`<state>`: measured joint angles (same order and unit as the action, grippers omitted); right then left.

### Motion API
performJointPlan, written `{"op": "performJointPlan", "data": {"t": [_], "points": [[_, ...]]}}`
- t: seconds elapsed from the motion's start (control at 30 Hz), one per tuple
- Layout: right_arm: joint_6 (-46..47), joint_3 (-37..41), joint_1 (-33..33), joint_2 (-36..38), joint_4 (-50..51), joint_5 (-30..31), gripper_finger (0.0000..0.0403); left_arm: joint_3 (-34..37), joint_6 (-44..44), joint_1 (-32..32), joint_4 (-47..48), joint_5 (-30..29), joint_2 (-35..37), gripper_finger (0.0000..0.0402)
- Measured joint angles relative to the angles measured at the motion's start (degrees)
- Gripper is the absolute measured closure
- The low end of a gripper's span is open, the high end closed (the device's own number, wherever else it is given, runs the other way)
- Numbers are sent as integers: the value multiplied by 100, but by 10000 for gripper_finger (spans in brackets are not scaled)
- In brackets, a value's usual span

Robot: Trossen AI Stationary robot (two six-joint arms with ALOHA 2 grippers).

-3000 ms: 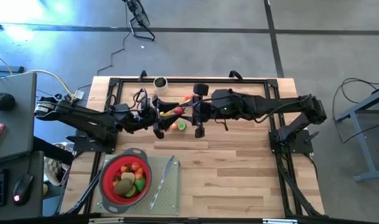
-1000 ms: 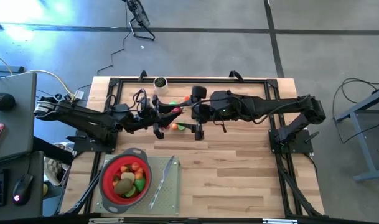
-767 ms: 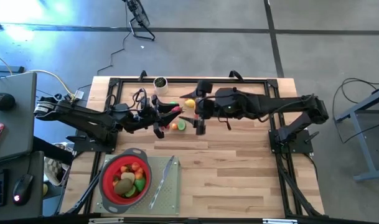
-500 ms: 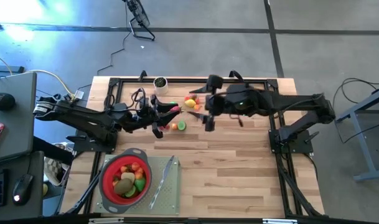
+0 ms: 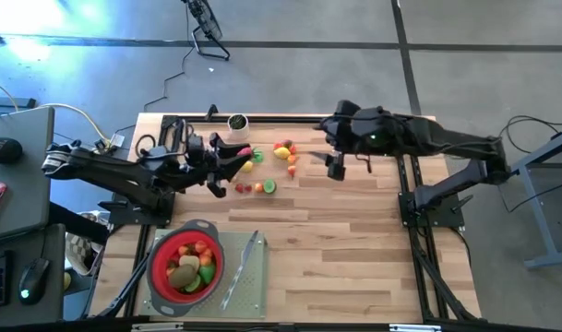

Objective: Pick & Place Fruit
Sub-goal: Put the strawberry into the red strainer bowl on the shelf

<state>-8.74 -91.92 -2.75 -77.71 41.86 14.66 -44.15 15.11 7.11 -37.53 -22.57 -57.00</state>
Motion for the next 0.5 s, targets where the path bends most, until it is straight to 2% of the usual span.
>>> {"op": "performJointPlan", "data": {"t": [0.27, 0.5], "points": [[118, 7, -678, 51, 1294, -170, 121, -6, 208, 3, 760, 103, 634, 259], [182, 7, -1404, 44, 1487, -1643, 131, -6, 215, 5, 1440, 748, 1091, 259]]}}
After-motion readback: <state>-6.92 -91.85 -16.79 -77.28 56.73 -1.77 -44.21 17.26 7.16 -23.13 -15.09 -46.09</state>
